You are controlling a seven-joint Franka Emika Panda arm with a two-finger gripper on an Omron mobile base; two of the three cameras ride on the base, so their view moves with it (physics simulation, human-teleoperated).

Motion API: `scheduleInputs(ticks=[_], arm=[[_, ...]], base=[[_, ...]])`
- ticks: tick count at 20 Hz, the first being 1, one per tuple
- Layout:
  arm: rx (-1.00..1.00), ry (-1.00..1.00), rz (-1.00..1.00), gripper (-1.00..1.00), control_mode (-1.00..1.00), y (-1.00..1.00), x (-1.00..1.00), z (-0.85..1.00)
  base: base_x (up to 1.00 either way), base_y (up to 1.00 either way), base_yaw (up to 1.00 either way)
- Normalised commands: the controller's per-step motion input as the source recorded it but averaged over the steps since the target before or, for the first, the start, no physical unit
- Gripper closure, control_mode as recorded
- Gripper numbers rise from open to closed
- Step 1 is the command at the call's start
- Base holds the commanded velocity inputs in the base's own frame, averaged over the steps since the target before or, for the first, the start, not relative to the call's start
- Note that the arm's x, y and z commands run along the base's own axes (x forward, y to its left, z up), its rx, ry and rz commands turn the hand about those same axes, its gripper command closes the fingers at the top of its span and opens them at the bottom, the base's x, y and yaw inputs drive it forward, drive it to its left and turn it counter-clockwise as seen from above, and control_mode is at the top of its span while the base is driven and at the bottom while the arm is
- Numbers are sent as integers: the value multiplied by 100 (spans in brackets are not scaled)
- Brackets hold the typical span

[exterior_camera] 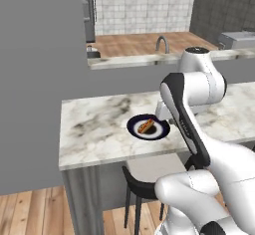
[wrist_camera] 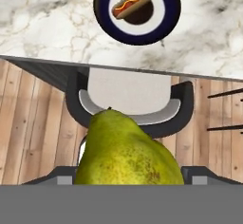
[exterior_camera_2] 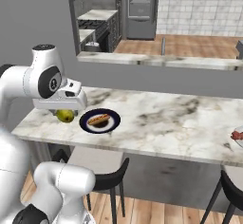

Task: Pick up the pear and kiwi from the fridge and place one fruit on each plate on the dining counter.

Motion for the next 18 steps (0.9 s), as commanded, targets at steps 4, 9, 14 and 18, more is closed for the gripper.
scheduleInputs(ticks=[4,9,14,18], arm=[[0,1,10,100,-100,0,78,0],[-1,13,10,100,-100,-4,54,-7],[-2,13,14,100,-100,0,43,-17],[-3,9,17,100,-100,-8,59,-43]], base=[[0,0,0],[0,0,0],[0,0,0],[0,0,0]])
